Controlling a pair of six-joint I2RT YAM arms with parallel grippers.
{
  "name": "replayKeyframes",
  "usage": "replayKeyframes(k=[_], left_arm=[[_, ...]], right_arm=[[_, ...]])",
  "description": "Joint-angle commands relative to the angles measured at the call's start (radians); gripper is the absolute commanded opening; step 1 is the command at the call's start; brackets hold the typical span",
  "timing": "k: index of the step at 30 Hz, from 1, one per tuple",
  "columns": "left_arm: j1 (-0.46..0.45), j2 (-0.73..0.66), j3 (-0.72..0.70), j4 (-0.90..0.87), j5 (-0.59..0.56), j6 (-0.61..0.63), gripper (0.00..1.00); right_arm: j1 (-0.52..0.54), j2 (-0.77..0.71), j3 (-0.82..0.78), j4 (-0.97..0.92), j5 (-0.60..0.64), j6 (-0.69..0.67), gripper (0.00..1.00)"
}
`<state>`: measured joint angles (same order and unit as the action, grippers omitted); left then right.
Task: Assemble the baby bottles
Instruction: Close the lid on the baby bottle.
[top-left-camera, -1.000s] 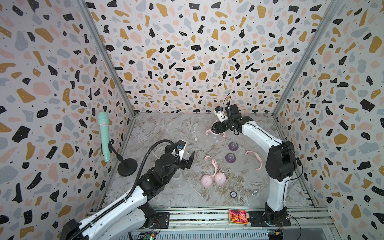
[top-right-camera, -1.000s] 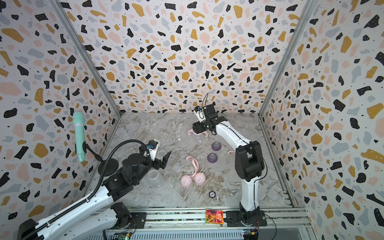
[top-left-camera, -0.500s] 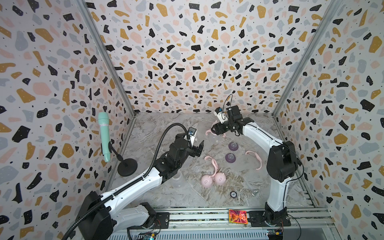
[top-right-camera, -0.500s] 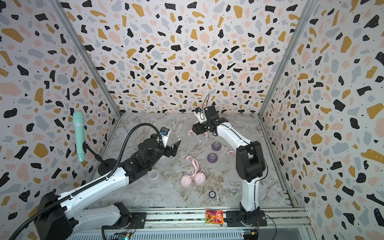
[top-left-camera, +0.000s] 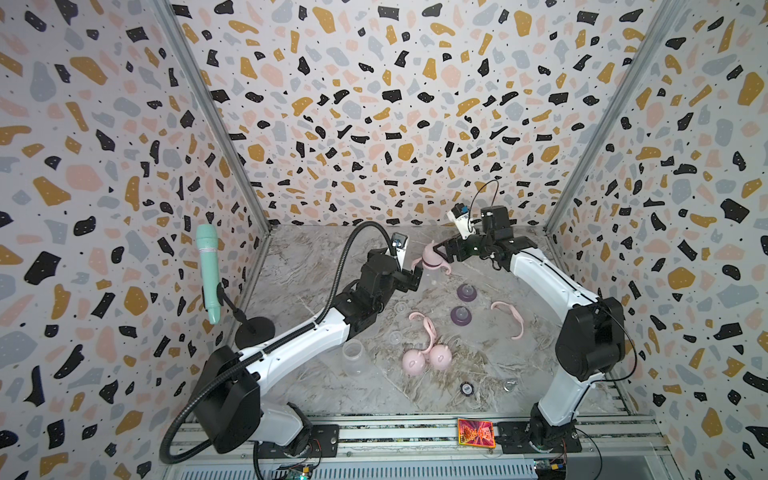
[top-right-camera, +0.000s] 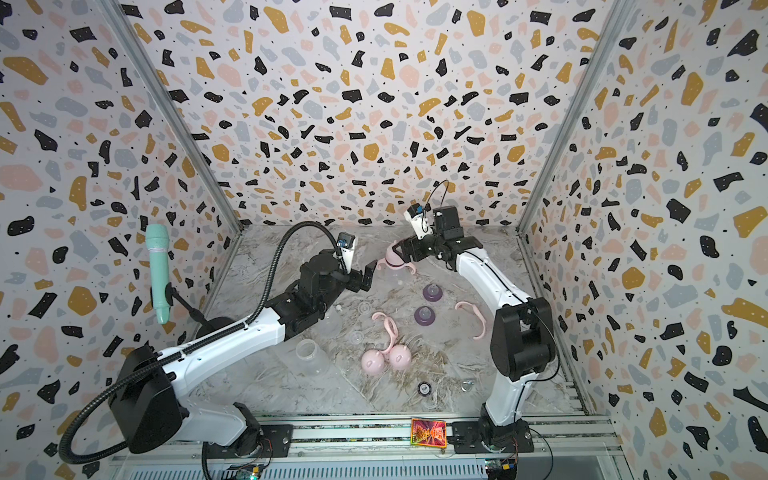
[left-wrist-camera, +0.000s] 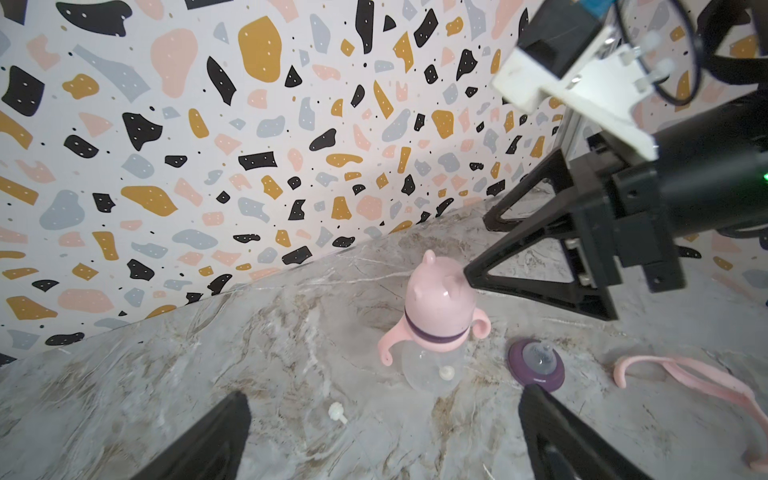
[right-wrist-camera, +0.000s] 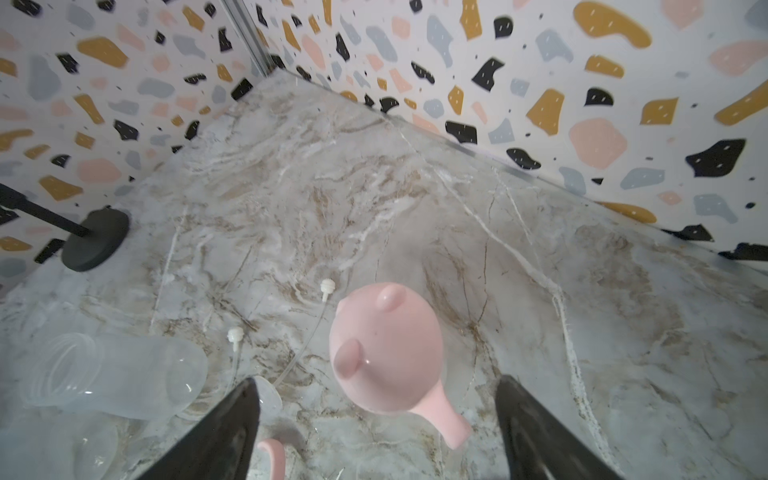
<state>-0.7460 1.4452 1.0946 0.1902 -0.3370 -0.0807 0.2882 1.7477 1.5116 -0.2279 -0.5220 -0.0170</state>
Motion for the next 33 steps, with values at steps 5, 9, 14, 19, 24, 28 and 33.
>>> replayKeyframes(k=[5,9,14,19,24,28,33], left_arm=[[0.007,0.189,0.228,0.068,-0.011,-0.102,0.89],[0.007,0.27,0.304,0.042,0.011,-0.132,0.82],[0.007,0.333,0.338,0.026,-0.001,-0.146,0.75],[0.016,0.383,0.366,0.023,-0.012,-0.158,0.67],[0.033,0.395,0.358,0.042,0.011,-0.176,0.59],[0.044,0.406,0.349,0.049,0.029,-0.185,0.56],[0.053,0.424,0.339,0.054,0.058,-0.188,0.53]], right_arm=[[-0.067,-0.064,-0.127,0.385,-0.202,0.206,0.68],[-0.066,-0.031,-0.126,0.421,-0.205,0.205,0.61],[-0.033,-0.006,-0.132,0.408,-0.126,0.164,0.55],[0.004,0.018,-0.144,0.427,-0.072,0.141,0.48],[0.015,0.047,-0.139,0.438,-0.069,0.139,0.4],[0.026,0.07,-0.133,0.431,-0.057,0.136,0.37],[0.038,0.084,-0.139,0.428,-0.033,0.13,0.33]])
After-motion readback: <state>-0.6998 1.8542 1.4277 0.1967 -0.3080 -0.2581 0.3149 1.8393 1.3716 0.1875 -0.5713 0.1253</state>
